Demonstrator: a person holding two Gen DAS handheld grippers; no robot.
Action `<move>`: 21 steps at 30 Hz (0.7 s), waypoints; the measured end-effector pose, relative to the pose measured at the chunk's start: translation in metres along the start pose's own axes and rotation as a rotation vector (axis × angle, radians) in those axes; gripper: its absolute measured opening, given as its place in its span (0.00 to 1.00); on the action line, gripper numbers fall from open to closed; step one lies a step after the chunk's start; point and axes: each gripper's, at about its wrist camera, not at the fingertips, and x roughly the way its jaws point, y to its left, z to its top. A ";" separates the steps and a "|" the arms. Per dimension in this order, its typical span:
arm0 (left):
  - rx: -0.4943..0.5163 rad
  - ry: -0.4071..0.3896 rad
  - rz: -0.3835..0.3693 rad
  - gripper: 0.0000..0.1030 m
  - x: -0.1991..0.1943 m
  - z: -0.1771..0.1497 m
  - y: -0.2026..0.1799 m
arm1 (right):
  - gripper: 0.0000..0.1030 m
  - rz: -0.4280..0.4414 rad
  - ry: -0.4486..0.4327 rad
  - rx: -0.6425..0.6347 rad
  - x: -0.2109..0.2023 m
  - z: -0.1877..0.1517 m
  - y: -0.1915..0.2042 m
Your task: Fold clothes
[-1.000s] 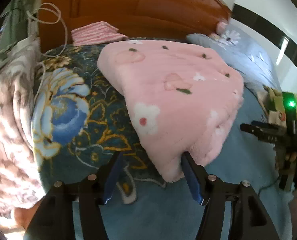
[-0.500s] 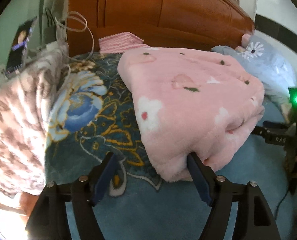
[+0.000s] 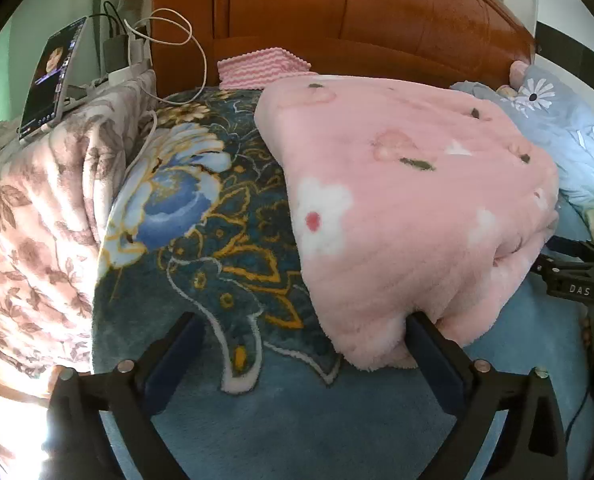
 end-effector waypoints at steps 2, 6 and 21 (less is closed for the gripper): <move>0.020 0.004 -0.012 1.00 0.001 0.000 -0.004 | 0.93 -0.001 -0.005 -0.009 -0.002 0.000 0.002; 0.093 0.011 -0.034 1.00 0.002 -0.001 -0.019 | 0.93 -0.017 -0.014 -0.041 -0.006 -0.001 0.010; 0.176 0.062 -0.054 1.00 0.011 -0.002 -0.036 | 0.93 -0.033 -0.027 -0.081 -0.004 -0.002 0.014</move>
